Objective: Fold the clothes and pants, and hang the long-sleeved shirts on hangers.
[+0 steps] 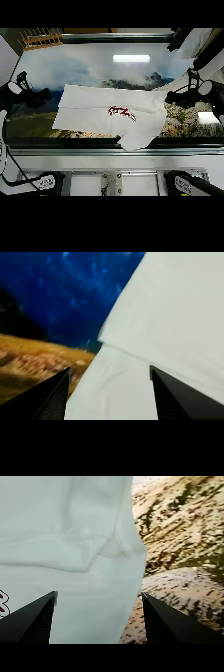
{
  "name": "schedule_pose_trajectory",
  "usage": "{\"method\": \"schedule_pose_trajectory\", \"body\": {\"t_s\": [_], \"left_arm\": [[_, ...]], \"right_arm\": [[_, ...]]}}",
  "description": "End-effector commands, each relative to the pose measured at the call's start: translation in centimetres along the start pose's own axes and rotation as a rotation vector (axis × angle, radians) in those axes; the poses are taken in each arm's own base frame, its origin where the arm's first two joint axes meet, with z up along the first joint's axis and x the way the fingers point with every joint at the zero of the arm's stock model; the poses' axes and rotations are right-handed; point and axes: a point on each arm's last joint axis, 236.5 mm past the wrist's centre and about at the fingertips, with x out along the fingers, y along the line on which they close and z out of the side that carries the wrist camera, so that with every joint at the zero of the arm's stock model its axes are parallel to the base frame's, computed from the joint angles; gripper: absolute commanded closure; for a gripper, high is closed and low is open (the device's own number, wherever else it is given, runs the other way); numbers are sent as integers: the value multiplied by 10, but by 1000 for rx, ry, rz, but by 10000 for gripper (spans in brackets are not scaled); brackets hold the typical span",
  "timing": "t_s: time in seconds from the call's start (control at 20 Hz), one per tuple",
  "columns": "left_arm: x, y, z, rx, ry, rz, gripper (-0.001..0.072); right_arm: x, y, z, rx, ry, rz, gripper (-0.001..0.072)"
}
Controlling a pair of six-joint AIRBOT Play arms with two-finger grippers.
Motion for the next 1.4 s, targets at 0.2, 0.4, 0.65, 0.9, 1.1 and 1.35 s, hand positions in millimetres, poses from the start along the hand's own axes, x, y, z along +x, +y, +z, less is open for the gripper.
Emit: {"method": "schedule_pose_trajectory", "body": {"t_s": [0.2,0.4,0.65,0.9,1.1,1.35], "left_arm": [[21,73,-134,-321,138,42,199],[43,55,-152,-388,158,-15,199],[63,25,-152,-396,159,-67,229],[49,7,-137,-317,81,-93,702],[27,13,-144,-180,85,-56,702],[16,16,-142,-131,69,-37,703]], "right_arm": [[-72,-4,-11,5,-170,3,142],[-72,2,-11,15,-170,27,142],[-72,2,-12,16,-170,27,142],[-67,-2,-29,16,-98,17,142],[-19,-31,-131,147,226,-15,141],[46,-1,-224,367,404,156,143]]}}
